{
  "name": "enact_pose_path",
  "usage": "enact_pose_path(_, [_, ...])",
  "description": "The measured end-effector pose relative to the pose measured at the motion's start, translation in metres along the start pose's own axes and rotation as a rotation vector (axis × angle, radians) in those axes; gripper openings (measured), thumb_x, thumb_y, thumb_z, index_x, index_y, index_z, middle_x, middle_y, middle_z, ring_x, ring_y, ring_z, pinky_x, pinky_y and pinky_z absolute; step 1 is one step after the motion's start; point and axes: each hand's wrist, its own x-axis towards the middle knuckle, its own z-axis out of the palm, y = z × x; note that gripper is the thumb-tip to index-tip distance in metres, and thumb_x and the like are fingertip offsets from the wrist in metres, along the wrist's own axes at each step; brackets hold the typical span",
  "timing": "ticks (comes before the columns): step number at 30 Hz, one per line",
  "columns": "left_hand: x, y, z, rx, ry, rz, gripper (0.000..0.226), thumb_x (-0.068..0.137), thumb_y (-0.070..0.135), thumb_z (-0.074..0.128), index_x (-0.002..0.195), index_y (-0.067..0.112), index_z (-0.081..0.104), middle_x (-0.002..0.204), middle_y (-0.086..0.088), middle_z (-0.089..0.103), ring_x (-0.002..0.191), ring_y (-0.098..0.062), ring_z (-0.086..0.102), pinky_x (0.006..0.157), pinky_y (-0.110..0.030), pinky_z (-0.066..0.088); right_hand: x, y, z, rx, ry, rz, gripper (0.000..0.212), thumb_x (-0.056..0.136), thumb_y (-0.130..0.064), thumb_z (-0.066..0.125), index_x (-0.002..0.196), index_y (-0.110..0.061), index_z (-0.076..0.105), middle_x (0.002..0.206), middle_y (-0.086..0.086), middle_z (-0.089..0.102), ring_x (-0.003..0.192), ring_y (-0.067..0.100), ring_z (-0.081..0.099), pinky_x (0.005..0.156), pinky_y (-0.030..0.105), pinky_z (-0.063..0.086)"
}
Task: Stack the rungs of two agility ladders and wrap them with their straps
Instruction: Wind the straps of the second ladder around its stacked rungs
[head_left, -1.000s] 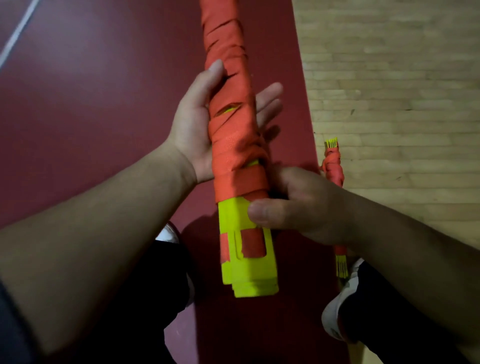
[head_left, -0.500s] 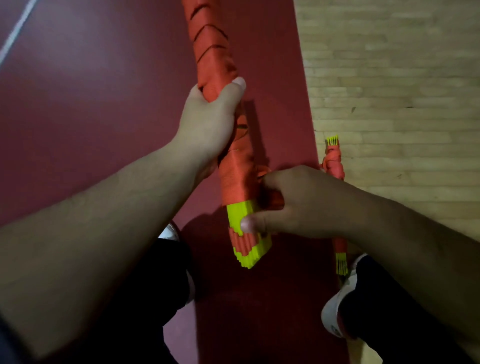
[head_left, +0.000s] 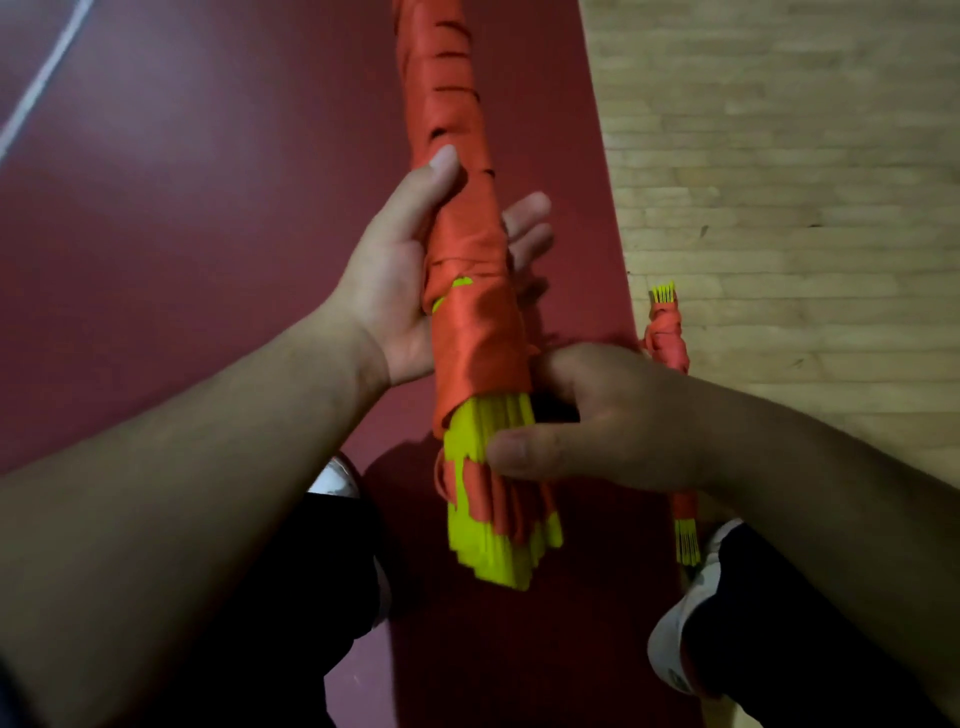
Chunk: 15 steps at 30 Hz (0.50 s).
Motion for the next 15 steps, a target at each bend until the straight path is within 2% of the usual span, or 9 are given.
enact_pose_path(1, [0.000, -0.001, 0.001, 0.007, -0.025, -0.013, 0.048, 0.096, 0.050, 0.044, 0.087, 0.017, 0.077, 0.097, -0.003, 0.075, 0.087, -0.016, 0.073, 0.085, -0.040, 0.057, 0.001, 0.000, 0.003, 0.025, -0.021, -0.015, 0.008, 0.088, -0.035, 0.074, 0.095, -0.033, 0.073, 0.098, -0.014, 0.077, 0.096, 0.001, 0.072, 0.082, 0.014, 0.052])
enact_pose_path(3, [0.000, -0.002, 0.004, 0.026, -0.076, -0.030, 0.047, 0.092, 0.047, 0.050, 0.072, 0.014, 0.078, 0.081, -0.001, 0.073, 0.073, -0.014, 0.071, 0.079, -0.035, 0.057, 0.002, -0.001, 0.005, 0.039, -0.034, -0.022, 0.011, 0.090, -0.032, 0.073, 0.095, -0.041, 0.071, 0.099, -0.021, 0.076, 0.098, -0.004, 0.070, 0.082, 0.008, 0.048])
enact_pose_path(4, [0.000, -0.002, 0.006, 0.043, -0.082, -0.035, 0.043, 0.091, 0.044, 0.054, 0.071, 0.013, 0.076, 0.076, -0.001, 0.070, 0.066, -0.014, 0.068, 0.073, -0.032, 0.057, 0.002, -0.001, 0.004, 0.013, -0.038, -0.016, 0.010, 0.090, -0.035, 0.073, 0.095, -0.044, 0.071, 0.099, -0.024, 0.075, 0.098, -0.006, 0.069, 0.082, 0.006, 0.047])
enact_pose_path(6, [0.001, -0.002, 0.007, 0.153, 0.003, -0.008, 0.030, 0.092, 0.039, 0.060, 0.081, 0.013, 0.069, 0.073, -0.005, 0.068, 0.061, -0.017, 0.064, 0.063, -0.029, 0.055, 0.002, 0.000, -0.001, -0.133, -0.036, 0.013, 0.008, 0.085, -0.053, 0.072, 0.092, -0.048, 0.069, 0.096, -0.029, 0.073, 0.093, -0.012, 0.066, 0.078, 0.003, 0.044])
enact_pose_path(8, [0.005, -0.005, 0.003, 0.339, 0.126, 0.087, 0.018, 0.093, 0.032, 0.064, 0.092, 0.015, 0.060, 0.075, -0.008, 0.066, 0.064, -0.022, 0.061, 0.059, -0.030, 0.053, 0.002, 0.003, -0.007, -0.367, 0.000, 0.066, 0.032, 0.077, -0.074, 0.064, 0.087, -0.044, 0.067, 0.088, -0.027, 0.071, 0.082, -0.013, 0.064, 0.069, 0.006, 0.044])
enact_pose_path(9, [0.006, -0.007, 0.001, 0.408, 0.159, 0.128, 0.016, 0.093, 0.029, 0.066, 0.094, 0.015, 0.058, 0.076, -0.009, 0.063, 0.065, -0.024, 0.058, 0.060, -0.032, 0.053, 0.002, 0.006, -0.010, -0.485, 0.023, 0.099, 0.047, 0.071, -0.082, 0.057, 0.083, -0.037, 0.065, 0.082, -0.020, 0.070, 0.076, -0.008, 0.063, 0.063, 0.011, 0.043])
enact_pose_path(11, [0.008, -0.007, -0.002, 0.466, 0.204, 0.172, 0.017, 0.093, 0.026, 0.067, 0.096, 0.014, 0.055, 0.078, -0.011, 0.057, 0.065, -0.024, 0.056, 0.059, -0.033, 0.052, 0.003, 0.008, -0.013, -0.628, 0.052, 0.148, 0.068, 0.061, -0.089, 0.045, 0.077, -0.024, 0.061, 0.071, -0.010, 0.064, 0.068, 0.001, 0.058, 0.054, 0.017, 0.038])
enact_pose_path(13, [0.009, -0.004, -0.003, 0.451, 0.244, 0.189, 0.020, 0.092, 0.025, 0.068, 0.097, 0.012, 0.054, 0.077, -0.012, 0.055, 0.060, -0.024, 0.057, 0.056, -0.033, 0.052, 0.003, 0.006, -0.014, -0.645, 0.109, 0.139, 0.072, 0.059, -0.091, 0.042, 0.072, -0.022, 0.059, 0.068, -0.010, 0.061, 0.065, 0.002, 0.056, 0.054, 0.019, 0.038])
enact_pose_path(15, [0.010, -0.001, -0.002, 0.442, 0.280, 0.215, 0.021, 0.091, 0.024, 0.070, 0.096, 0.010, 0.054, 0.074, -0.013, 0.056, 0.056, -0.024, 0.059, 0.055, -0.033, 0.052, 0.002, 0.004, -0.014, -0.638, 0.173, 0.124, 0.078, 0.059, -0.095, 0.046, 0.077, -0.021, 0.063, 0.065, -0.006, 0.060, 0.066, 0.008, 0.057, 0.056, 0.023, 0.041])
